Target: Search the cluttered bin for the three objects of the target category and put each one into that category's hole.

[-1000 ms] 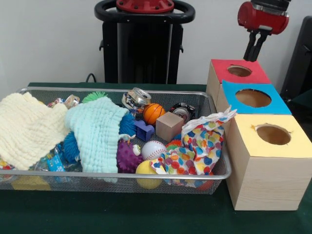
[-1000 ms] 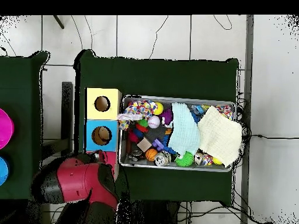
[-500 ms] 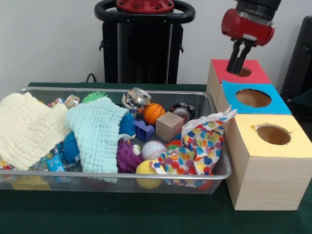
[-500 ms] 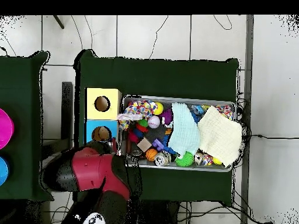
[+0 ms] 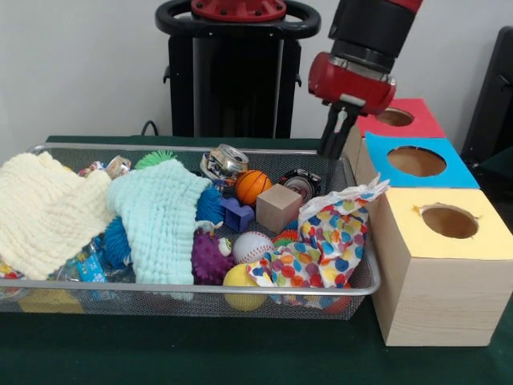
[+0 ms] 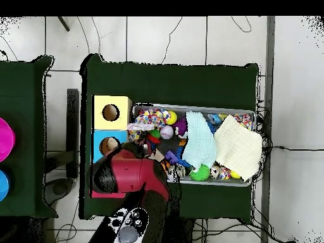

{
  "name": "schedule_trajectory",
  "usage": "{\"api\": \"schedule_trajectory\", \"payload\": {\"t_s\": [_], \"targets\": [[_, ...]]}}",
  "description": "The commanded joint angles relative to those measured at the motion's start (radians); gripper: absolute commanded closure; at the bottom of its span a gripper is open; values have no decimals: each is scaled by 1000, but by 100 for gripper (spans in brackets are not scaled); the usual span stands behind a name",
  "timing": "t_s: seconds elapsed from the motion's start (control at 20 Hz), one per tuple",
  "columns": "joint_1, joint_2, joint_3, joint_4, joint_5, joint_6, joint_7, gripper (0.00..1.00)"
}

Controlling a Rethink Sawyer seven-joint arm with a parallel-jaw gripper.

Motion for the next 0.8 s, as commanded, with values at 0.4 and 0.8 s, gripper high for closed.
{"api": "schedule_trajectory", "payload": {"t_s": [0.4, 0.8], "targets": [[92, 222, -233, -158, 3, -8, 208, 100], [73, 377, -275, -239, 90, -55, 252, 100]]}}
